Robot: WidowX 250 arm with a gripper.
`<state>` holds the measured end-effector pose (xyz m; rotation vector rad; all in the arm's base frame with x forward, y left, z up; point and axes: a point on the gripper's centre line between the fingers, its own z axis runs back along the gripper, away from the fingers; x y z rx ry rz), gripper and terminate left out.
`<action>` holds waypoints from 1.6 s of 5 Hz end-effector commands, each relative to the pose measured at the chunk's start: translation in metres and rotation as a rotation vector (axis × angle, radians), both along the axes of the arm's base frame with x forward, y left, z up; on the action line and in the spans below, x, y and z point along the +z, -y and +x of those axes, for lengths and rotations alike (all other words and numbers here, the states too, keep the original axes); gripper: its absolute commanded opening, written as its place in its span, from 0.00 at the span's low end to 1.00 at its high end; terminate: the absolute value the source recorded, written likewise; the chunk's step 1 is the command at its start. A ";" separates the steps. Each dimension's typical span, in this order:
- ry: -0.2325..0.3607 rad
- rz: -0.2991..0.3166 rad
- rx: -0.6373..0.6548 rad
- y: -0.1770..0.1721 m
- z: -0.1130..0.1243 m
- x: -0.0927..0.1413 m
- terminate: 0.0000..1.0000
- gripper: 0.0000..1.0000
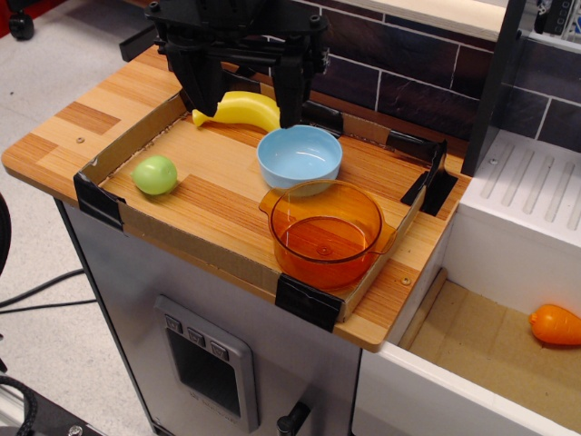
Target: Put pear in bowl
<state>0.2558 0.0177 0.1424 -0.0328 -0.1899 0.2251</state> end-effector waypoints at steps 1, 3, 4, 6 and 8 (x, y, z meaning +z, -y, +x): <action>0.000 0.000 0.000 0.000 0.000 0.000 0.00 1.00; 0.040 0.005 -0.437 -0.028 0.014 0.007 0.00 1.00; -0.013 0.026 -0.689 -0.040 0.027 0.006 0.00 1.00; -0.149 0.083 -1.188 -0.066 0.046 -0.004 0.00 1.00; -0.070 0.104 -1.346 -0.093 0.032 -0.033 0.00 1.00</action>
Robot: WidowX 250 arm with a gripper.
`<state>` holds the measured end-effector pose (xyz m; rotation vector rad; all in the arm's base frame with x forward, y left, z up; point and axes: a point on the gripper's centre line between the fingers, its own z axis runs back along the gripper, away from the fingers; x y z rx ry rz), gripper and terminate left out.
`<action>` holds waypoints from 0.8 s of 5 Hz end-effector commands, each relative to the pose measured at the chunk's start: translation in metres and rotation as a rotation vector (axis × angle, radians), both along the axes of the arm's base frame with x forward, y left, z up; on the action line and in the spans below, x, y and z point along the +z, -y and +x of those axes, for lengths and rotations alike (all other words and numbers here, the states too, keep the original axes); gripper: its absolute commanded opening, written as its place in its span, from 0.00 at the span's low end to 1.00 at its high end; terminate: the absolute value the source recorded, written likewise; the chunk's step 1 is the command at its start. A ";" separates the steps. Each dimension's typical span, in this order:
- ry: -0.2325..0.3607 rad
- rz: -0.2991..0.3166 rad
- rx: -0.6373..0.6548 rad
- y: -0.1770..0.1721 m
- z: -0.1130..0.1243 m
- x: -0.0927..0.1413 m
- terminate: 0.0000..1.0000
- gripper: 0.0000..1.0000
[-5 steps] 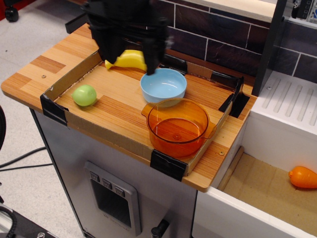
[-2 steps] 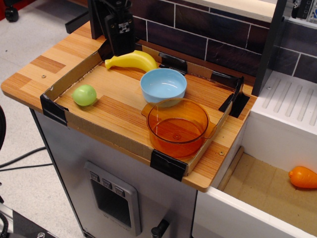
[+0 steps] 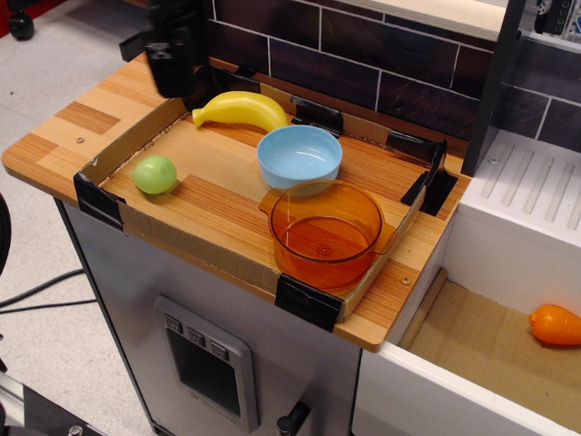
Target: Put pear in bowl
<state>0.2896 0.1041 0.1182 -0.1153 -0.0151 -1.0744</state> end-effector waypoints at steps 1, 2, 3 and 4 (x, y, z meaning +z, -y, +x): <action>0.116 -0.034 -0.046 -0.016 0.000 -0.031 0.00 1.00; 0.150 -0.040 0.008 -0.018 0.006 -0.052 0.00 1.00; 0.139 -0.008 -0.001 -0.019 0.010 -0.064 0.00 1.00; 0.117 0.021 -0.007 -0.020 0.009 -0.077 0.00 1.00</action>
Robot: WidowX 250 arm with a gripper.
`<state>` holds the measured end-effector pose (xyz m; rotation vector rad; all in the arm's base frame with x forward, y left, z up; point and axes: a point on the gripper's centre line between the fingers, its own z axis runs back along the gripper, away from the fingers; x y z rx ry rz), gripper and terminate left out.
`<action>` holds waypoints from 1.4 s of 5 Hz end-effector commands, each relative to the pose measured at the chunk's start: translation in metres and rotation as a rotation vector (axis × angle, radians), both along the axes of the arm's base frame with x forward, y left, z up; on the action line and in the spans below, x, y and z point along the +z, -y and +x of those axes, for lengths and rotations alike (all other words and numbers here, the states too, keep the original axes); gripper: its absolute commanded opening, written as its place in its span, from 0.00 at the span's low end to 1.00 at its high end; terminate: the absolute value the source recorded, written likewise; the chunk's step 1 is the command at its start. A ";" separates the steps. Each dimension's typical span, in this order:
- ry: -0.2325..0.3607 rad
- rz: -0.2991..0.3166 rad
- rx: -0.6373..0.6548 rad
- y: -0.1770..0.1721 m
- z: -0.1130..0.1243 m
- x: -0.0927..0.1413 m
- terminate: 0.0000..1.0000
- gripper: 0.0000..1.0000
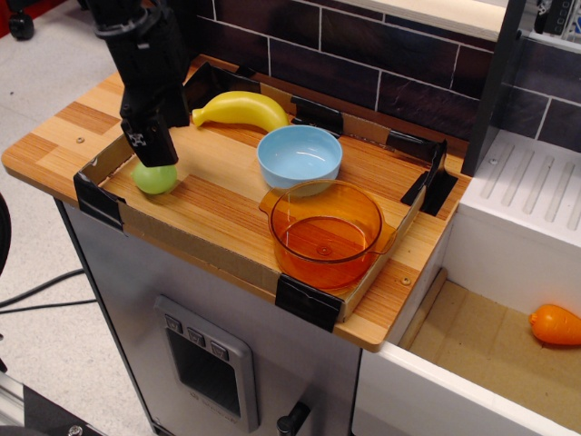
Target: Put pear in bowl
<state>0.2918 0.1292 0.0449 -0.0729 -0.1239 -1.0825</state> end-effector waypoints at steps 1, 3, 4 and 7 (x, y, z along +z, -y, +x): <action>-0.015 0.083 -0.011 0.002 0.005 -0.010 0.00 1.00; -0.088 0.127 -0.058 -0.006 -0.005 -0.024 0.00 1.00; -0.152 0.159 -0.065 -0.007 -0.007 -0.032 0.00 1.00; -0.095 0.027 0.112 0.012 0.018 0.018 0.00 0.00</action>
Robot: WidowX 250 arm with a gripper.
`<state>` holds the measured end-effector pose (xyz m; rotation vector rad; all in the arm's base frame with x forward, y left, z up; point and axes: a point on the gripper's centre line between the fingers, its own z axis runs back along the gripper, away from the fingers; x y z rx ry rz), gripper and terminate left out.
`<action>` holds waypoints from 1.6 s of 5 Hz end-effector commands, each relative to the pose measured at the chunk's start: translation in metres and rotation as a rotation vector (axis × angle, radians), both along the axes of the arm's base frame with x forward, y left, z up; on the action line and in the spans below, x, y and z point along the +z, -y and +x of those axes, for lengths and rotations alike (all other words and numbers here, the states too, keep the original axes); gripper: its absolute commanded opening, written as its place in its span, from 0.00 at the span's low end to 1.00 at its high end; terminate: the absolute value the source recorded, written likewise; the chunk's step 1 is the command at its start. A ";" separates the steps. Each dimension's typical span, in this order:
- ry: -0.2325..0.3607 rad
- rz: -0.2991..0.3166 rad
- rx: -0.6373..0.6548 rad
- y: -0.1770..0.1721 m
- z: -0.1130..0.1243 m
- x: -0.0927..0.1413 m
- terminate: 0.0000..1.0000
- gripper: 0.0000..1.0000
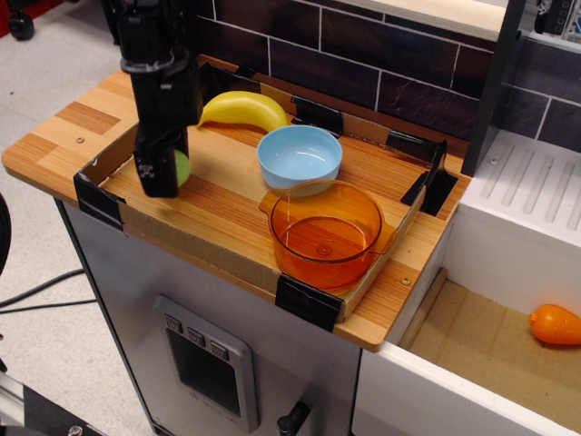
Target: Put pear in bowl
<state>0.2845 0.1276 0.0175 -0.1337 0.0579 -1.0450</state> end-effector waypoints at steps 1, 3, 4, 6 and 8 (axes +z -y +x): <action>0.069 -0.006 0.146 0.029 0.042 0.062 0.00 0.00; 0.124 -0.058 0.209 0.062 0.070 0.080 0.00 0.00; 0.129 -0.093 0.225 0.072 0.078 0.074 0.00 0.00; 0.129 -0.072 0.281 0.088 0.083 0.047 0.00 1.00; 0.149 -0.128 0.377 0.081 0.093 0.073 0.00 1.00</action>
